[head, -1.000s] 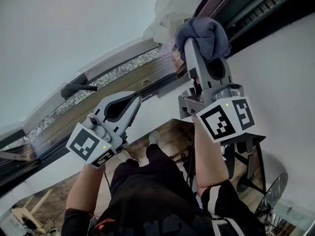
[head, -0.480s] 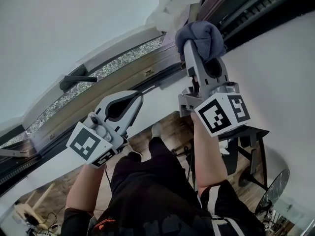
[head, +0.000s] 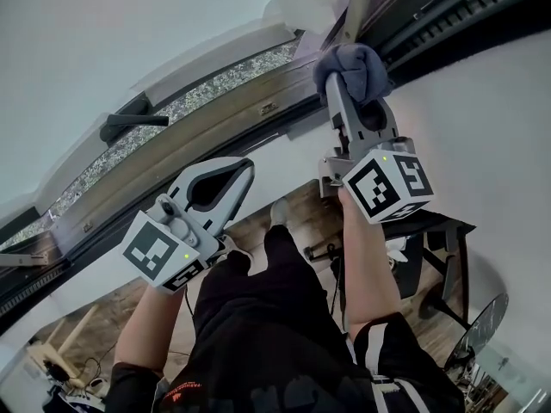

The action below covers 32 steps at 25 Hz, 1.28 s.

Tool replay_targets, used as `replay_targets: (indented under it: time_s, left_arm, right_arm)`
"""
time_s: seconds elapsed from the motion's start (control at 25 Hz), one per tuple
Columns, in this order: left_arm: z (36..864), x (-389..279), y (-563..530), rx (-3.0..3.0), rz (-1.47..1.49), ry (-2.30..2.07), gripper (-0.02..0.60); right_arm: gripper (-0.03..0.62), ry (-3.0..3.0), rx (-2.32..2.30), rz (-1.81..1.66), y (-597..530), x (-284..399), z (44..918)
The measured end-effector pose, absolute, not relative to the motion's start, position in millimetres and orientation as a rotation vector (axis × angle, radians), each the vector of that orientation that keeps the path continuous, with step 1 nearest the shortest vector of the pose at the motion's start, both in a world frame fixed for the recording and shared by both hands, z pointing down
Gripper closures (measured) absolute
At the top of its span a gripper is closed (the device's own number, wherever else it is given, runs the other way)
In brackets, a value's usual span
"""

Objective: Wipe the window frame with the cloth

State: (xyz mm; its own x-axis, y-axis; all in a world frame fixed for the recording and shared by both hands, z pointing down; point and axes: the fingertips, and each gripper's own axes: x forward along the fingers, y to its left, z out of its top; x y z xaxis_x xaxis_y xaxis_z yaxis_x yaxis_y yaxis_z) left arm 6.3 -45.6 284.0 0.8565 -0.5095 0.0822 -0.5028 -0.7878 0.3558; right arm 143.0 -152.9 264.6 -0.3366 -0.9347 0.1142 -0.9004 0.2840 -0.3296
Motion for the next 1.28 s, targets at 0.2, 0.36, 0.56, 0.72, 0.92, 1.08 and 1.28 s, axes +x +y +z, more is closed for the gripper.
replay_targets:
  time_s: [0.2,0.36,0.56,0.72,0.92,1.08,1.28]
  left_arm:
    - [303,7,-44,2.64,-0.008,-0.752,0.561]
    - [319,7,-38,2.61,0.01,-0.748,0.561]
    - [334,5,-34,2.58,0.02,-0.753,0.561]
    - [344,5,-32,2.565,0.023,-0.752,0.561]
    - [356,7,-29,2.543,0.027,-0.751,0.561]
    - [361,8,-28,2.533,0.027,-0.753,0.561]
    - [365,8,-26,2.522,0.02,-0.756,0.561]
  right_arm:
    - [0.48,2.437,-1.758,-0.564,-157,143,294]
    - [0.48,2.439,-1.773,-0.611,-158,143,318]
    - [0.48,2.456,-1.804,-0.624,-158,144,337]
    - [0.48,2.475,-1.835,-0.624,-159,146,351]
    - [0.48,2.502,-1.872,-0.648,-160,145,372]
    - [0.48,2.52,-1.9,-0.638,-160,146,379]
    - [0.48,2.548,-1.922,-0.614,-160,146,383]
